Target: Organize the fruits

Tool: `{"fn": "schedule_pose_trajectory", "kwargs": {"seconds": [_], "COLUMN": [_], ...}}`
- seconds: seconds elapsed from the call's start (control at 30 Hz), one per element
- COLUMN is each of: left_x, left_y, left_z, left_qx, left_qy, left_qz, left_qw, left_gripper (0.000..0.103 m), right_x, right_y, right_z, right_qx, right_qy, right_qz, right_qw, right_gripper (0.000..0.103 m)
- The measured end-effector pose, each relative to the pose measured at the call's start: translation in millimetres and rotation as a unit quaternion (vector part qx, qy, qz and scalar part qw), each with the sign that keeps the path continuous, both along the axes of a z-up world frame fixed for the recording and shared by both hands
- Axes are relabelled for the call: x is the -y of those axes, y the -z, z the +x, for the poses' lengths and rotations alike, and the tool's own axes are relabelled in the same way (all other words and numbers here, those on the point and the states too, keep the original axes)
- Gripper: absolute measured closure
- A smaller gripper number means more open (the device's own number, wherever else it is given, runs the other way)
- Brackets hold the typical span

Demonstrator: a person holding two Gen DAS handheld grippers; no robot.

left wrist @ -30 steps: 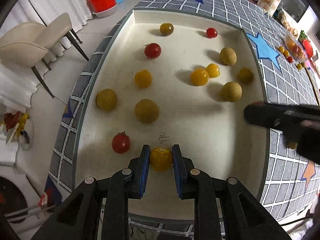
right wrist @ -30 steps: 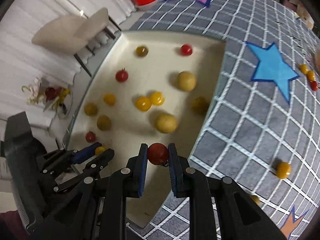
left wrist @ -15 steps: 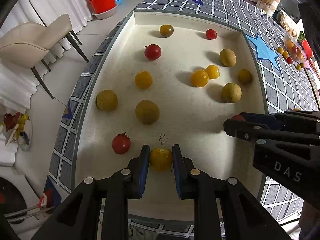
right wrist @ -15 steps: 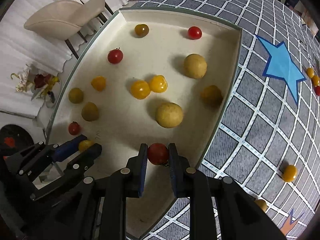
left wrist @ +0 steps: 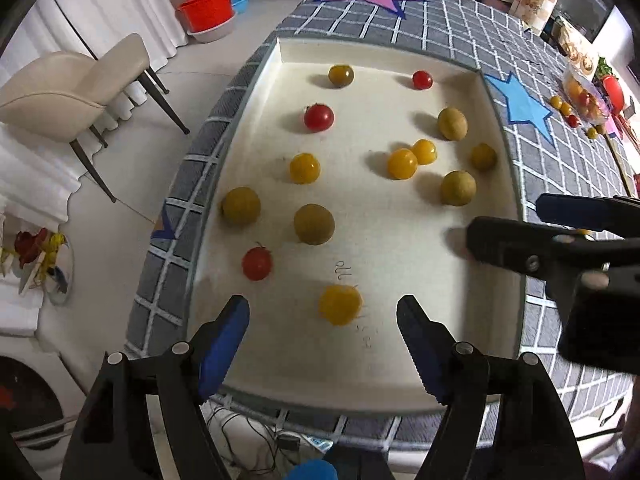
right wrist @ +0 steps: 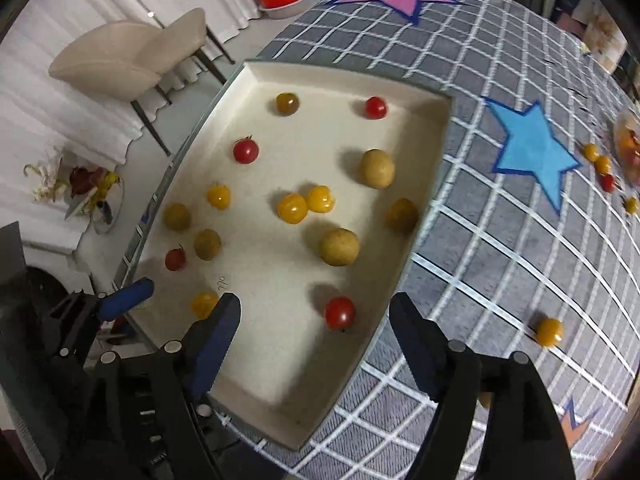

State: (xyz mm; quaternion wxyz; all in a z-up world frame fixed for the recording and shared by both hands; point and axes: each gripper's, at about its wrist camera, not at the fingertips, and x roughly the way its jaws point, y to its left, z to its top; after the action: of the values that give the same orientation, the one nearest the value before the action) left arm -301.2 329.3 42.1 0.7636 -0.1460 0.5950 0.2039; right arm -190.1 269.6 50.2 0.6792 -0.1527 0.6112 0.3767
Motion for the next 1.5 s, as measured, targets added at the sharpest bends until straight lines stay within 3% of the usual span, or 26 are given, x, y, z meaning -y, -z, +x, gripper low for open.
{"fn": "schedule_pose_trajectory", "kwargs": {"seconds": [0.03,0.1,0.13,0.23,0.47,0.7,1.03,1.5], "left_x": [0.7,2.6,4.4,5.9,3.4,3.3,5.4,0.6], "left_y": [-4.0,-11.6,-16.3,-26.0,-56.7,-75.7,-93.6,-100.8], "left_z": [-1.3,-3.0,-4.0,-6.6,-10.9,-14.2,-18.3,-15.0], "left_qx": [-0.001,-0.003,-0.001,-0.003,-0.002,-0.016,-0.030,-0.019], "left_qy": [0.003,0.009,0.012,0.025,0.045,0.079,0.114,0.119], "left_qz": [0.000,0.001,0.006,0.009,0.035,0.018,0.031,0.041], "left_qw": [1.0000,1.0000,0.9999,0.9996,0.9984,0.9966,0.9925,0.9918], "left_gripper": [0.025,0.002,0.000,0.000,0.000,0.000,0.000,0.000], "right_x": [2.3,6.6,8.5,14.2,23.4,24.6,22.5,14.2], "right_y": [-3.2,-9.7,-12.4,-21.6,-43.6,-69.1,-96.4,-100.7], "right_z": [-0.2,-1.6,-3.1,-5.2,-12.6,-26.7,-32.4,-30.6], "right_qx": [0.001,0.005,0.006,0.009,0.034,0.048,0.062,0.068], "right_qy": [0.003,0.007,0.009,0.010,-0.001,-0.024,-0.024,-0.020], "right_qz": [-0.004,-0.012,-0.016,-0.029,-0.066,-0.094,-0.084,-0.081], "right_qw": [1.000,1.000,1.000,0.999,0.997,0.994,0.994,0.994], "right_gripper": [0.021,0.017,0.014,0.000,0.000,0.000,0.000,0.000]}}
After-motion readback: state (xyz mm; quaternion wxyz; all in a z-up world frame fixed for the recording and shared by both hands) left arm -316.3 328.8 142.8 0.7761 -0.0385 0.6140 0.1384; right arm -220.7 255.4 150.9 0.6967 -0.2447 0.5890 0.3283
